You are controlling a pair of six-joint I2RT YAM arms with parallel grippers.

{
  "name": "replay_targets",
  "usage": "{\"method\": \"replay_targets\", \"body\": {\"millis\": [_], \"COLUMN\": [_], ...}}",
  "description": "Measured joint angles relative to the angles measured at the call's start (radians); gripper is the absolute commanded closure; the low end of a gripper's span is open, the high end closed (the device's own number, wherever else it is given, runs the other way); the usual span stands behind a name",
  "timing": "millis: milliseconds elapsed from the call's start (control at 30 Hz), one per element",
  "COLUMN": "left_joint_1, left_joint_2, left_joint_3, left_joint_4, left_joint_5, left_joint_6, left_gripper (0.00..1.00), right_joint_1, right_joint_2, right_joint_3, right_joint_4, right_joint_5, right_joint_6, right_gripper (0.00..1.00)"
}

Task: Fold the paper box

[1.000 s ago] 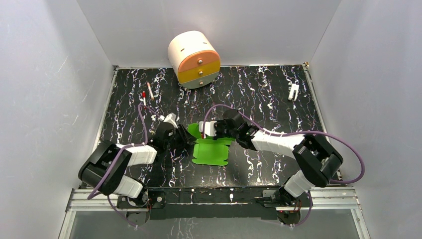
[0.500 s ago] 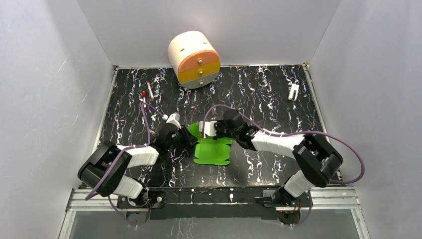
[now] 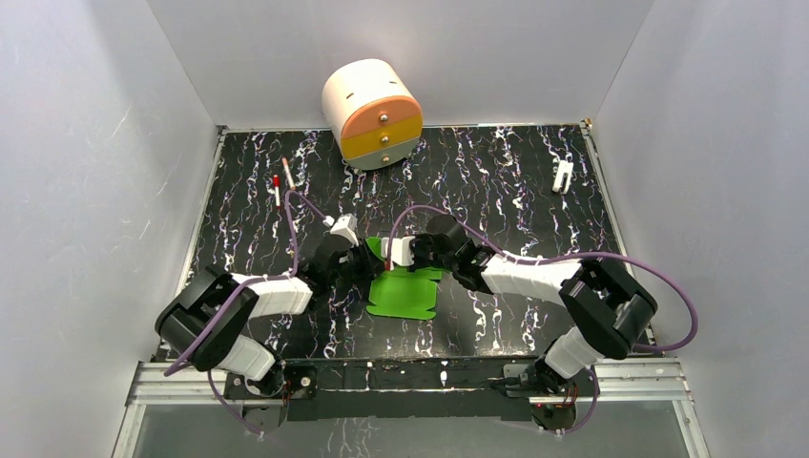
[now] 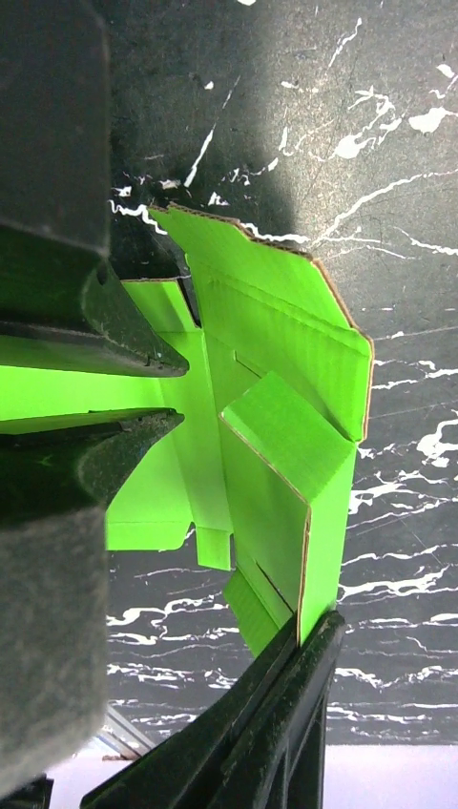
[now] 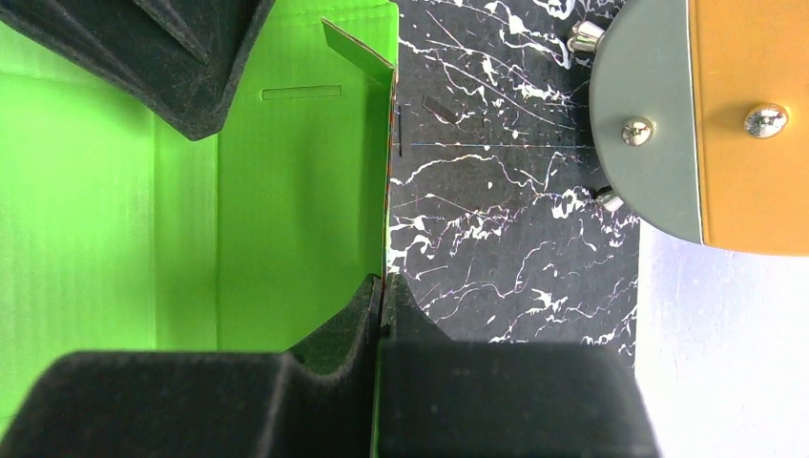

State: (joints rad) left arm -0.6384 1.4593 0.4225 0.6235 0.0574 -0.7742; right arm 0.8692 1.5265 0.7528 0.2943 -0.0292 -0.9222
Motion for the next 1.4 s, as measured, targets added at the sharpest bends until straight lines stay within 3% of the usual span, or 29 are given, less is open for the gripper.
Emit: {"method": "replay_targets", "body": {"millis": [200,433,667,900,1167,1400], "left_joint_1": [-0.005,0.001,0.092,0.227,0.242,0.246], "left_joint_2": [-0.034,-0.221,-0.237,-0.159,-0.060,0.001], "left_joint_3": [0.001,0.002,0.005,0.048,0.094,0.128], "left_joint_4": [-0.055,-0.106,-0.112,-0.097,-0.070,-0.052], "left_joint_5": [-0.058,-0.151,-0.127,0.031,0.185,0.257], "left_joint_6": [0.051,0.156,0.252,0.299,0.337,0.364], "left_gripper": [0.75,0.63,0.58,0.58,0.60,0.71], "right_joint_1": [0.002,0.003,0.003,0.003,0.003,0.006], "right_joint_2": [-0.005,-0.020,-0.021,-0.022,-0.022,-0.022], "right_joint_3": [-0.019,-0.024,-0.024,-0.024,-0.024,-0.024], "right_joint_4": [0.020,0.023,0.023,0.022,0.022,0.022], "right_joint_5": [0.016,0.047,0.049,0.045,0.045,0.046], "right_joint_6": [-0.040,-0.084,-0.105,-0.128,-0.142,-0.164], "right_gripper": [1.00,1.00,1.00,1.00,1.00,1.00]}}
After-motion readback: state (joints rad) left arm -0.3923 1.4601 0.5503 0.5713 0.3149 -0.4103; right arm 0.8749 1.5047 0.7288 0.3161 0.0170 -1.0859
